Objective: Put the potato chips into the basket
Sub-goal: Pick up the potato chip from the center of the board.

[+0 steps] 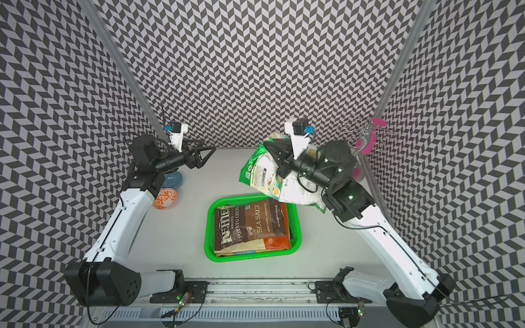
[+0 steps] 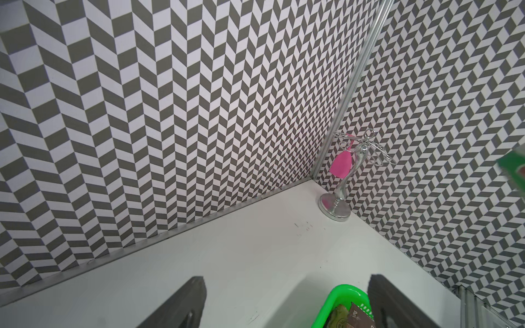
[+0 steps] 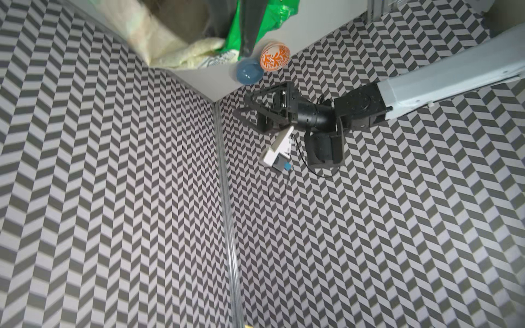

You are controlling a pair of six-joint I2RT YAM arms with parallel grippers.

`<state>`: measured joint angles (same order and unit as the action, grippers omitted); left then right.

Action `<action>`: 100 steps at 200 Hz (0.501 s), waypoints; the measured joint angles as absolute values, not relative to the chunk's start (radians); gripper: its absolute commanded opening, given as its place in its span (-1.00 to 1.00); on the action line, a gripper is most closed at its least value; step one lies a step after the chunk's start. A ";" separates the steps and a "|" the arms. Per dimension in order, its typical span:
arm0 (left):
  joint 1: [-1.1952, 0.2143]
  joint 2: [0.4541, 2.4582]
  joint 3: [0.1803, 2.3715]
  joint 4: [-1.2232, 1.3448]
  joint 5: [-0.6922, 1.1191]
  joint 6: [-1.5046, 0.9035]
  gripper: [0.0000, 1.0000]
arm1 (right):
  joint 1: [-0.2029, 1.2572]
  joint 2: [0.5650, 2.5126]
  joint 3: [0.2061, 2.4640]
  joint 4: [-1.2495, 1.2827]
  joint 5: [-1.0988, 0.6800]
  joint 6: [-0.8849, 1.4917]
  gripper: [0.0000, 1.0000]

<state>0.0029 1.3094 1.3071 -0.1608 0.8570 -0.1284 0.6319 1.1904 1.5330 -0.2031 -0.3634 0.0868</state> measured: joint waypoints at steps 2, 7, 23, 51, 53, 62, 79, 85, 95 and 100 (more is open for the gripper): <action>0.003 1.310 1.307 -0.161 0.860 -0.126 0.89 | 0.632 1.192 1.544 -0.212 -0.366 0.082 -1.00; 0.003 1.311 1.307 -0.162 0.870 -0.120 0.89 | 0.632 1.196 1.572 -0.234 -0.376 0.067 -1.00; 0.003 1.317 1.307 -0.164 0.902 -0.102 0.93 | 0.632 1.199 1.629 -0.302 -0.405 0.033 -1.00; 0.002 1.342 1.307 -0.177 0.971 -0.066 0.94 | 0.632 1.199 1.647 -0.416 -0.479 -0.004 -1.00; 0.002 1.344 1.307 -0.178 0.975 -0.063 0.94 | 0.632 1.200 1.647 -0.424 -0.487 -0.005 -1.00; 0.002 1.354 1.307 -0.187 0.999 -0.050 0.94 | 0.632 1.203 1.645 -0.457 -0.516 -0.009 -1.00; 0.002 1.369 1.306 -0.203 1.042 -0.023 0.98 | 0.632 1.214 1.645 -0.493 -0.584 -0.010 -1.00; 0.002 1.373 1.304 -0.207 1.059 -0.015 0.99 | 0.632 1.218 1.645 -0.496 -0.608 -0.010 -1.00; 0.001 1.378 1.297 -0.210 1.091 0.006 0.99 | 0.632 1.232 1.649 -0.501 -0.656 -0.007 -1.00; 0.001 1.379 1.291 -0.213 1.108 0.015 0.98 | 0.632 1.242 1.655 -0.504 -0.682 -0.006 -1.00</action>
<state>0.0006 1.3788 1.2911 -0.2131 1.1076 0.0147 0.6319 1.2415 1.6550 -0.5041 -0.6819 -0.0059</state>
